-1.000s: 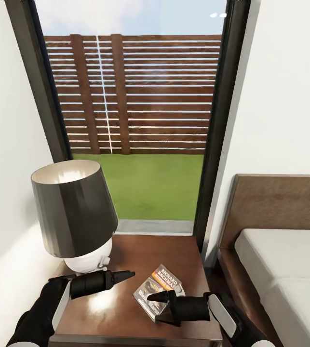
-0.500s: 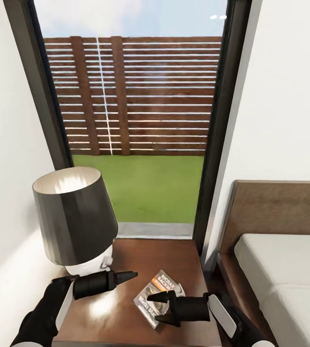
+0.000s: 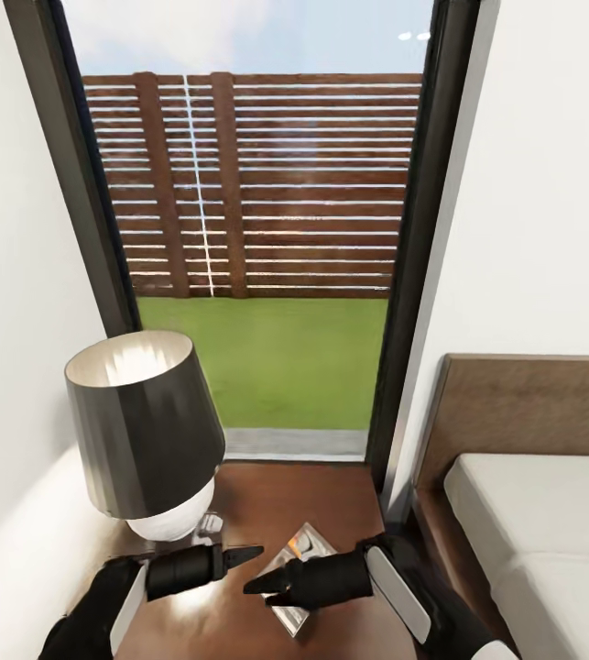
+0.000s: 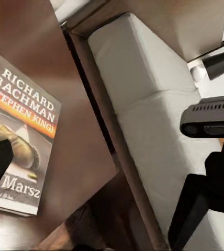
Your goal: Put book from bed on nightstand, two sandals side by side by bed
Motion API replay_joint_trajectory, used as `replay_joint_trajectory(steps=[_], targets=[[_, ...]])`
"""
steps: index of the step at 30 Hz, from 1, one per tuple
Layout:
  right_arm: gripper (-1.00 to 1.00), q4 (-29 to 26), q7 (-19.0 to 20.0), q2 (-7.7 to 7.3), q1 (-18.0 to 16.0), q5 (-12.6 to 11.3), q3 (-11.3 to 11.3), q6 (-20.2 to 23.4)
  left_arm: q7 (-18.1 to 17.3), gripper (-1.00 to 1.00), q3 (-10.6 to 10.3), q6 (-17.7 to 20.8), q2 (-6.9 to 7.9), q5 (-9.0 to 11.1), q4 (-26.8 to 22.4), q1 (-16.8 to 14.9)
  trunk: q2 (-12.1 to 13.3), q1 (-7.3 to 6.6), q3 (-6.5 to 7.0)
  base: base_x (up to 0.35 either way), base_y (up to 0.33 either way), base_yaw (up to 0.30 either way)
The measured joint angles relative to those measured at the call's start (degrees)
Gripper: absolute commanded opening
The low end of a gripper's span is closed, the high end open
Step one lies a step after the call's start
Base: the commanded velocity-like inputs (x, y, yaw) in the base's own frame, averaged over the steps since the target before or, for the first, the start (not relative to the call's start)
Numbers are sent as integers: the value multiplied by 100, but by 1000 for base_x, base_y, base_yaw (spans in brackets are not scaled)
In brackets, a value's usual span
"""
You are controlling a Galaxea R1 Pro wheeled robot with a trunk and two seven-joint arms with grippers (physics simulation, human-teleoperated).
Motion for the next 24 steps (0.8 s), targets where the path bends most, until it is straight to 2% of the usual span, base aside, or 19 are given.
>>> replay_joint_trajectory(steps=[2, 4, 5, 6, 7, 8, 9, 10, 12, 15, 19, 22, 24], targets=[[100, -37, 18, -55, 16, 24, 45, -238, 113, 100, 4, -298, 30, 0, 277, 9, 80, -44, 36, 0, 0, 0], [100, -40, 35, -274, 27, 55, 68, -639, 180, 100, 3, -648, 94, -2, 617, 14, 161, -88, 72, 0, 0, 0], [100, -36, 49, -515, 30, 84, 75, -985, 205, 100, 1, -913, 136, -5, 855, 17, 201, -110, 90, 0, 0, 0], [100, -33, 66, -869, 33, 101, 81, -1440, 227, 100, -3, -1268, 176, -6, 1119, 19, 241, -132, 108, 0, 0, 0], [100, -33, 70, -1014, 36, 96, 84, -1588, 232, 100, -4, -1389, 185, -4, 1191, 19, 281, -154, 126, 0, 0, 0], [100, -32, 79, -1327, 42, 106, 85, -1974, 245, 100, -8, -1651, 204, -4, 1319, 22, 321, -176, 144, 0, 0, 0], [100, -30, 81, -1453, 46, 102, 86, -2091, 247, 100, -8, -1720, 208, -6, 1350, 22, 361, -198, 162, 0, 0, 0], [100, 12, 81, -1704, 51, 111, 90, -2364, 251, 100, -10, -1841, 216, -9, 1402, 28, 401, -220, 180, 0, 0, 0], [100, 228, 79, -1899, 66, 117, 92, -2592, 259, 100, -12, -1910, 221, -13, 1431, 34, 481, -264, 216, 0, 0, 0], [100, 1100, 76, -2035, 80, 136, 96, -3202, 313, 100, -23, -1965, 230, -125, 1462, 47, 602, -329, 269, 0, 0, 0], [100, 2214, 72, -2060, 83, 138, 109, -4120, 390, 100, -42, -2070, 233, -488, 1736, 54, 762, -417, 341, 0, 0, 0], [100, 2676, 66, -2052, 82, 186, 122, -4315, 408, 100, -49, -2294, 233, -597, 1909, 54, 883, -483, 395, 0, 0, 0], [100, 2969, 63, -2045, 81, 345, 130, -4382, 449, 100, -51, -2476, 235, -635, 2054, 55, 963, -527, 431, 0, 0, 0]])
